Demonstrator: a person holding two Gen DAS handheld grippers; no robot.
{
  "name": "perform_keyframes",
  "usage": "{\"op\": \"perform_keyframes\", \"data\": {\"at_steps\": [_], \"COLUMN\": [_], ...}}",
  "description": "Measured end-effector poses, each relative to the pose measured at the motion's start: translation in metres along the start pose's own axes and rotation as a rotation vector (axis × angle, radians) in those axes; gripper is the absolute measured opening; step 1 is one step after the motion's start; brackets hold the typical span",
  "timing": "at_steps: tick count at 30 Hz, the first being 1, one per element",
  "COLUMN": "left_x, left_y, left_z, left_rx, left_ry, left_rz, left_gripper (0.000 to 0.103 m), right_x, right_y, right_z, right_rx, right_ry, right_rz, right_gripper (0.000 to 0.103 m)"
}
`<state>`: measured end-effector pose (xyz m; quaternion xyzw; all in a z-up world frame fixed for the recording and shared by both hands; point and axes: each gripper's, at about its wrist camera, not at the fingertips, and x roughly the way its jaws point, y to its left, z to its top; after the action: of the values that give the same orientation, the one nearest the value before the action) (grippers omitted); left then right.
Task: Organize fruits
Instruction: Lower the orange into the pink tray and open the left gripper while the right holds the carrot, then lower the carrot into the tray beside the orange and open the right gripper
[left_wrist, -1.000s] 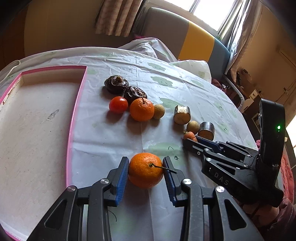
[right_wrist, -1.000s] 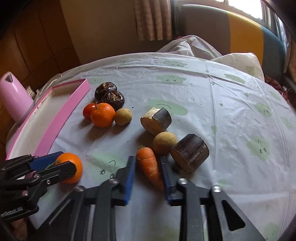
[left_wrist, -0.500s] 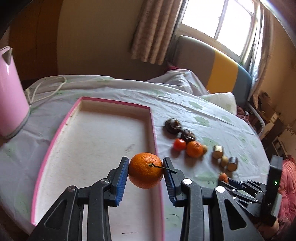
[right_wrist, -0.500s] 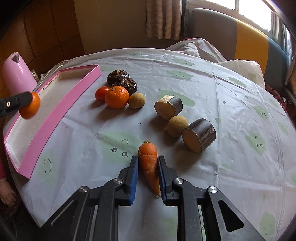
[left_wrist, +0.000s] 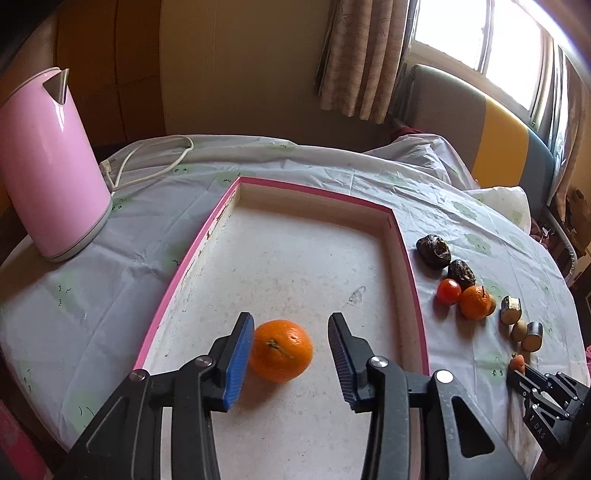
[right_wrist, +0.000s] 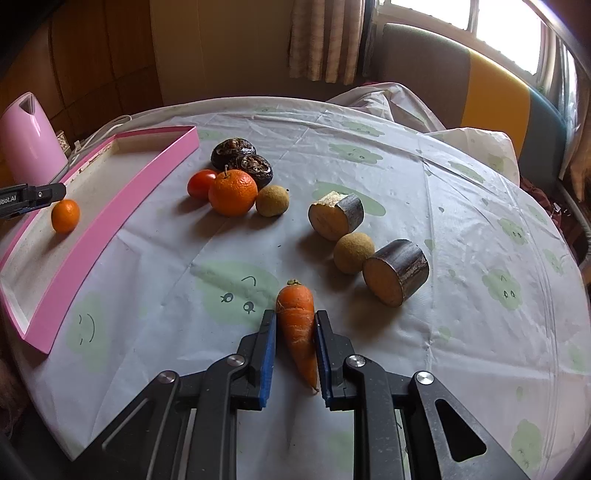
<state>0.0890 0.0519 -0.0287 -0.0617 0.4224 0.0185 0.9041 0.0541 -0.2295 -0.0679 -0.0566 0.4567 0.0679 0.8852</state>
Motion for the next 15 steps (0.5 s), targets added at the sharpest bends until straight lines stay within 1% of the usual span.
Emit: {"op": "perform_keyframes", "data": {"at_steps": [1,5,8,15], "left_x": [-0.002,-0.013,-0.021,-0.033], "left_y": [-0.001,-0.005,-0.005,0.001], "left_z": [-0.001,-0.006,-0.011,-0.020], "left_rx": [-0.003,-0.006,-0.010,-0.012], "left_ry": [0.003,-0.004,-0.006,-0.007], "left_rz": [-0.009,-0.023,-0.038,-0.045], "left_gripper": [0.047,0.048,0.048,0.048], "right_x": [0.000,-0.002,-0.004,-0.014], "right_y": [0.000,0.000,0.009,0.045], "right_z": [0.000,0.001,0.004,0.021], "right_rx": [0.005,0.033,0.045,0.026], "right_ry": [0.000,-0.002,0.000,-0.021], "right_rz": [-0.001,0.014,0.068,0.190], "right_gripper": [0.020,0.020,0.020,0.020]}}
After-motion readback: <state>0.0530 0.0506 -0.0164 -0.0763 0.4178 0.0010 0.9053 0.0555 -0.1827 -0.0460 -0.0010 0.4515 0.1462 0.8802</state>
